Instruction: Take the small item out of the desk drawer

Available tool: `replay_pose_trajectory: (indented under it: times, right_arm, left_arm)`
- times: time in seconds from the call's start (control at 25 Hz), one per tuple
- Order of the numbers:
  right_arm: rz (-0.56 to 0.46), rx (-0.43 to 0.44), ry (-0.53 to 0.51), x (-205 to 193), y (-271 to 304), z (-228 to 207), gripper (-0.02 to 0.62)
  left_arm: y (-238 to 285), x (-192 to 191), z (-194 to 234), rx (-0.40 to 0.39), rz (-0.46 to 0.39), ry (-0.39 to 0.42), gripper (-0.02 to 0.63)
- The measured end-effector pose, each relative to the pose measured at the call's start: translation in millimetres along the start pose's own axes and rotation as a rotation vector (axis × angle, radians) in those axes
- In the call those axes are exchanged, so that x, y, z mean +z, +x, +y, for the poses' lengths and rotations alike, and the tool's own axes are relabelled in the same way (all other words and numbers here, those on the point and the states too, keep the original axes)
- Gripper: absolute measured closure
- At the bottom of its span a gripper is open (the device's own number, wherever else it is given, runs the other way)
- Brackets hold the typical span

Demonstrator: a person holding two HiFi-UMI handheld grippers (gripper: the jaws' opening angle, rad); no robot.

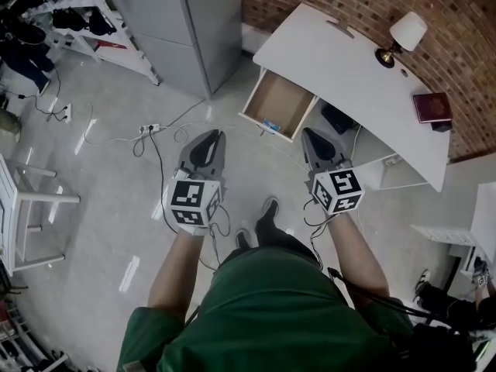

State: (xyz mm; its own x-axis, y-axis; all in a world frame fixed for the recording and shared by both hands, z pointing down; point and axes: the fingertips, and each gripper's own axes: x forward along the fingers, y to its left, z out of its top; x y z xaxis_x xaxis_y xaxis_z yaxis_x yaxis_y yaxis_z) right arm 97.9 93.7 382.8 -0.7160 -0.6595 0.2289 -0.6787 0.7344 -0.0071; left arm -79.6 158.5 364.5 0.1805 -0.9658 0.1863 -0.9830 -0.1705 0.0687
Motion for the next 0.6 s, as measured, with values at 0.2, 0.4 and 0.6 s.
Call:
replay_pose_trajectory:
  times: [0.2, 0.4, 0.6]
  right_arm:
    - [0.014, 0.024, 0.049, -10.6, 32.8, -41.7, 0.591]
    - [0.016, 0.067, 0.079, -14.9, 63.6, -69.1, 0.591]
    - [0.028, 0.1, 0.106, -20.4, 84.9, -90.0, 0.591]
  left_arm:
    - [49.2, -2.6, -9.8, 0.003, 0.039, 0.025, 0.577]
    - [83.9, -4.9, -6.1, 0.038, 0.078, 0.047, 0.577]
    - [107.6, -8.5, -4.1, 0.069, 0.111, 0.06, 0.577]
